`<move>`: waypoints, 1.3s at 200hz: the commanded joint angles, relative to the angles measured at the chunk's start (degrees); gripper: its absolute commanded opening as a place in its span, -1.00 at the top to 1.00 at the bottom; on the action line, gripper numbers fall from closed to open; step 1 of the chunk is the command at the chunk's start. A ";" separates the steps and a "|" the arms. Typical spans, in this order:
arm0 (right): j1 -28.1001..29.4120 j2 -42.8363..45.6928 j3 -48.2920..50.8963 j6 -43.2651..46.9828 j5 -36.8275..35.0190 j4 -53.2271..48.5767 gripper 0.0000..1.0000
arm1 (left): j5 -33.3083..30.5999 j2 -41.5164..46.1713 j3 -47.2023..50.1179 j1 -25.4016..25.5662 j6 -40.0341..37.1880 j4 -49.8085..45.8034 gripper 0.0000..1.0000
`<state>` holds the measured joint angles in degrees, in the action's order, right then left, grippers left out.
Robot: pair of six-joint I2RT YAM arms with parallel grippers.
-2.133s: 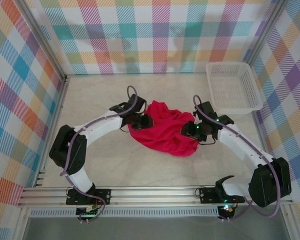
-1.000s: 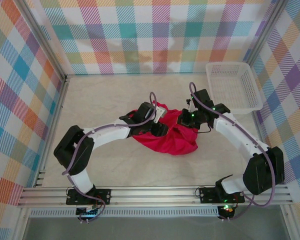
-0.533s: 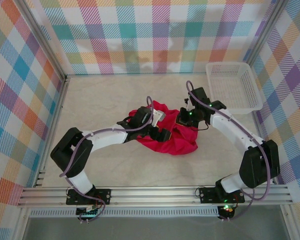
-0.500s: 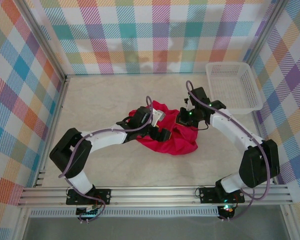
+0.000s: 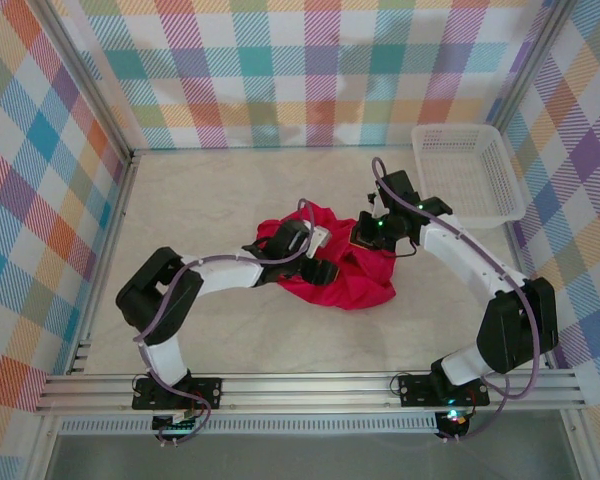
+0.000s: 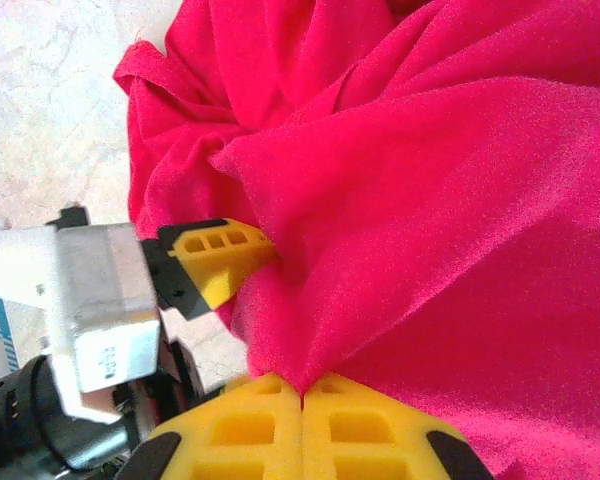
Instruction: Fold the inside-out t-shirt
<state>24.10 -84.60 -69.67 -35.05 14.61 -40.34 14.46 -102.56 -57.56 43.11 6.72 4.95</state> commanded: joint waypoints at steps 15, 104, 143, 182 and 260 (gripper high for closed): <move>-0.10 1.99 -1.30 2.42 -2.49 -3.07 1.00 | 0.07 1.86 -6.26 -2.11 -2.06 -7.75 1.00; -1.16 -18.14 -21.38 7.96 -10.66 -8.87 0.69 | 6.01 8.86 -18.25 -5.06 9.22 -33.32 1.00; -0.22 -9.89 -12.62 2.63 -11.00 -6.88 0.22 | 8.28 2.58 -21.34 -7.17 14.76 -34.39 1.00; 3.74 0.05 1.07 -3.01 -6.02 1.26 0.57 | 9.84 1.39 -21.77 -9.44 17.19 -33.49 1.00; 7.10 -16.22 -2.63 -6.97 -7.81 8.97 0.15 | 10.11 4.02 -23.47 -10.42 16.89 -36.79 1.00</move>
<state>31.46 -94.02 -67.70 -40.18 8.78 -34.54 23.57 -101.27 -78.74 33.43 23.18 -29.08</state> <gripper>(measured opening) 0.405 0.067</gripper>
